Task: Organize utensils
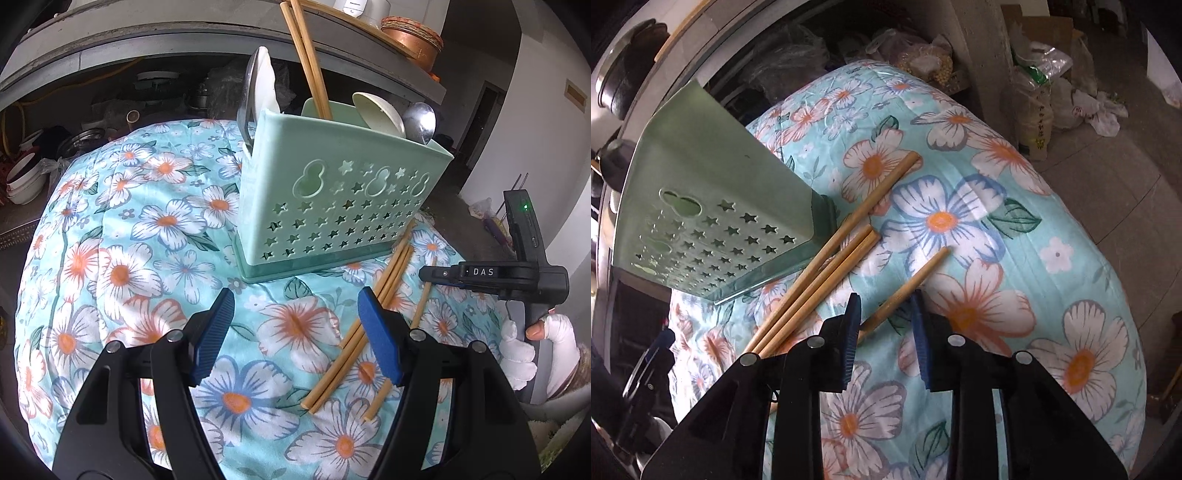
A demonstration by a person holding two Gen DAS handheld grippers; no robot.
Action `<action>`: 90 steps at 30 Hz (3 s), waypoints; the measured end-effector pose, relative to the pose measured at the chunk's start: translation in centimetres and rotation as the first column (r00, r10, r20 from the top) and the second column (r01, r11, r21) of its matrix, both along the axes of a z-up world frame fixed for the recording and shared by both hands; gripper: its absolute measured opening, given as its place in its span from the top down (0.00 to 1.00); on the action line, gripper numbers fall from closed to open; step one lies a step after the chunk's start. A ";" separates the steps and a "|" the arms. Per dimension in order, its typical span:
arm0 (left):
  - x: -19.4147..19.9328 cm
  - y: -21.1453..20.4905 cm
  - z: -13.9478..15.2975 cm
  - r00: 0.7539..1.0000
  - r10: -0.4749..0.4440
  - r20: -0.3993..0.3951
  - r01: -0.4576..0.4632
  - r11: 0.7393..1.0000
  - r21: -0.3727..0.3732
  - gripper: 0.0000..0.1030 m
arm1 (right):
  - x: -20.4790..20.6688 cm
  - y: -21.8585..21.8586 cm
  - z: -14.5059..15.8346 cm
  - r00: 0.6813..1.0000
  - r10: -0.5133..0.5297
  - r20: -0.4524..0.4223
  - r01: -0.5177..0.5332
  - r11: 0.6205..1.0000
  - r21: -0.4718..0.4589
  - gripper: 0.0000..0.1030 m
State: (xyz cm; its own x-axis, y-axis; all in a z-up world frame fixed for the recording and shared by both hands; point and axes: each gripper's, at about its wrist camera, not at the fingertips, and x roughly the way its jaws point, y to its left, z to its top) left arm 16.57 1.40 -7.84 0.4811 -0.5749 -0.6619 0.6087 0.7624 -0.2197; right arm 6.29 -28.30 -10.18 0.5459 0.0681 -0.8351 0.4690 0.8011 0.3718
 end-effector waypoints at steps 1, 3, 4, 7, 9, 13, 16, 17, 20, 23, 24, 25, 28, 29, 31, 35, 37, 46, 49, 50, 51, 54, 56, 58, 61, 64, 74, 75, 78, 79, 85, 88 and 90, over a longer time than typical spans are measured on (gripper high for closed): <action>0.1 -0.2 0.0 1.000 -0.004 0.001 0.004 1.000 0.001 0.36 | -0.1 -0.1 0.0 1.000 0.003 -0.001 -0.003 1.000 -0.003 0.76; 0.0 -0.6 0.0 1.000 -0.017 0.003 0.017 1.000 0.006 0.36 | -0.4 -0.3 0.0 1.000 0.009 -0.006 -0.009 1.000 -0.002 0.80; 0.1 -0.9 -0.1 1.000 -0.025 0.005 0.025 1.000 0.010 0.36 | -0.6 -0.4 0.0 1.000 0.013 -0.008 -0.013 1.000 0.002 0.83; -0.1 -2.0 -0.2 0.998 -0.062 0.020 0.062 0.998 0.029 0.36 | -1.6 -0.6 -0.1 1.000 0.018 -0.010 -0.017 1.000 0.015 0.86; -0.2 -2.9 -0.4 0.995 -0.095 0.028 0.094 0.995 0.046 0.36 | -2.2 -0.7 -0.2 1.000 0.015 -0.009 -0.014 1.000 0.021 0.87; -0.2 -5.5 -1.0 0.984 -0.176 0.030 0.172 0.981 0.091 0.40 | -2.9 -0.8 -0.4 1.000 0.001 0.005 -0.002 0.999 0.041 0.87; -0.2 -7.8 -1.9 0.968 -0.252 0.012 0.247 0.956 0.158 0.41 | -3.0 -1.1 -0.6 1.000 -0.009 0.014 0.008 0.998 0.069 0.87; -0.4 -8.5 -2.1 0.962 -0.272 0.017 0.265 0.947 0.180 0.41 | -3.0 -1.2 -0.6 1.000 -0.011 0.016 0.010 0.997 0.079 0.87; -0.9 -10.4 -2.9 0.940 -0.340 0.018 0.326 0.916 0.235 0.41 | -3.1 -1.6 -0.8 0.999 -0.022 0.027 0.019 0.994 0.112 0.88; -1.1 -11.8 -4.1 0.931 -0.366 0.016 0.345 0.890 0.297 0.45 | -3.2 -2.0 -1.1 0.999 -0.034 0.040 0.027 0.989 0.146 0.88; -1.1 -12.0 -4.4 0.929 -0.370 0.018 0.346 0.885 0.312 0.51 | -3.3 -2.2 -1.2 0.998 -0.036 0.043 0.029 0.988 0.153 0.88; -1.1 -12.2 -4.6 0.927 -0.375 0.019 0.350 0.881 0.319 0.55 | -3.3 -2.2 -1.2 0.998 -0.037 0.047 0.030 0.987 0.159 0.88; -1.3 -12.2 -4.6 0.919 -0.394 0.022 0.367 0.875 0.315 0.76 | -3.4 -2.4 -1.3 0.998 -0.042 0.054 0.033 0.984 0.173 0.88; -1.4 -12.2 -4.7 0.916 -0.400 0.025 0.372 0.872 0.318 0.77 | -3.4 -2.4 -1.4 0.997 -0.044 0.056 0.034 0.983 0.178 0.88; -1.8 -12.1 -4.7 0.905 -0.424 0.036 0.388 0.858 0.335 0.86 | -3.4 -2.5 -1.5 0.997 -0.047 0.060 0.035 0.982 0.187 0.89; -3.2 -11.4 -4.7 0.880 -0.472 0.045 0.425 0.828 0.365 0.88 | -3.5 -2.6 -1.6 0.997 -0.050 0.067 0.035 0.979 0.200 0.89; -3.7 -10.9 -4.7 0.872 -0.488 0.031 0.444 0.817 0.368 0.88 | -3.6 -2.7 -1.6 0.996 -0.051 0.069 0.036 0.979 0.203 0.89; -6.1 -7.8 -4.3 0.830 -0.556 -0.029 0.522 0.759 0.390 0.88 | -3.6 -2.8 -1.7 0.996 -0.051 0.077 0.033 0.976 0.215 0.89; -6.5 -7.2 -4.1 0.834 -0.551 -0.035 0.518 0.757 0.398 0.87 | -3.6 -2.9 -1.7 0.996 -0.051 0.079 0.033 0.976 0.217 0.89; -6.4 -7.3 -4.0 0.836 -0.547 -0.039 0.515 0.759 0.398 0.85 | -3.6 -2.9 -1.7 0.996 -0.051 0.079 0.033 0.975 0.218 0.89; -6.4 -7.2 -3.8 0.839 -0.543 -0.041 0.513 0.763 0.393 0.76 | -3.6 -2.9 -1.7 0.996 -0.052 0.079 0.033 0.975 0.219 0.89; -6.0 -7.3 -3.0 0.843 -0.537 -0.038 0.513 0.779 0.360 0.64 | -3.5 -2.9 -1.8 0.996 -0.053 0.079 0.034 0.974 0.223 0.89; -5.5 -7.4 -2.3 0.845 -0.534 -0.041 0.516 0.791 0.328 0.64 | -3.5 -3.0 -1.8 0.995 -0.053 0.080 0.034 0.973 0.226 0.89; -5.1 -7.5 -1.6 0.847 -0.530 -0.042 0.518 0.806 0.286 0.63 | -3.5 -3.0 -1.8 0.995 -0.054 0.080 0.034 0.973 0.229 0.89; -4.3 -7.8 -1.0 0.860 -0.508 -0.044 0.503 0.829 0.244 0.63 | -3.5 -3.0 -1.8 0.995 -0.055 0.081 0.035 0.973 0.230 0.89; -3.5 -8.6 -1.2 0.879 -0.476 -0.040 0.470 0.847 0.249 0.63 | -3.5 -3.0 -1.8 0.995 -0.055 0.081 0.035 0.972 0.231 0.89; -2.2 -10.3 -3.3 0.900 -0.432 -0.065 0.432 0.858 0.277 0.72 | -3.4 -3.1 -1.9 0.995 -0.057 0.080 0.037 0.972 0.234 0.89; -1.9 -10.2 -3.3 0.905 -0.420 -0.068 0.422 0.865 0.271 0.74 | -3.3 -3.1 -1.9 0.995 -0.057 0.080 0.037 0.972 0.234 0.89; -1.1 -9.7 -3.1 0.919 -0.388 -0.075 0.394 0.884 0.250 0.81 | -3.3 -3.1 -1.9 0.995 -0.057 0.080 0.037 0.972 0.233 0.89; -0.8 -9.5 -3.0 0.922 -0.378 -0.079 0.386 0.890 0.245 0.81 | -3.3 -3.1 -1.9 0.995 -0.057 0.081 0.037 0.972 0.233 0.89; 0.2 -8.9 -3.4 0.931 -0.343 -0.125 0.363 0.907 0.215 0.82 | -3.3 -3.1 -1.9 0.995 -0.057 0.080 0.037 0.972 0.231 0.89; 0.4 -8.9 -3.5 0.928 -0.346 -0.137 0.368 0.906 0.208 0.82 | -3.3 -3.1 -1.8 0.995 -0.059 0.079 0.039 0.972 0.230 0.89; 0.5 -9.0 -3.4 0.925 -0.352 -0.144 0.375 0.907 0.191 0.82 | -3.3 -3.1 -1.8 0.995 -0.059 0.079 0.039 0.972 0.231 0.89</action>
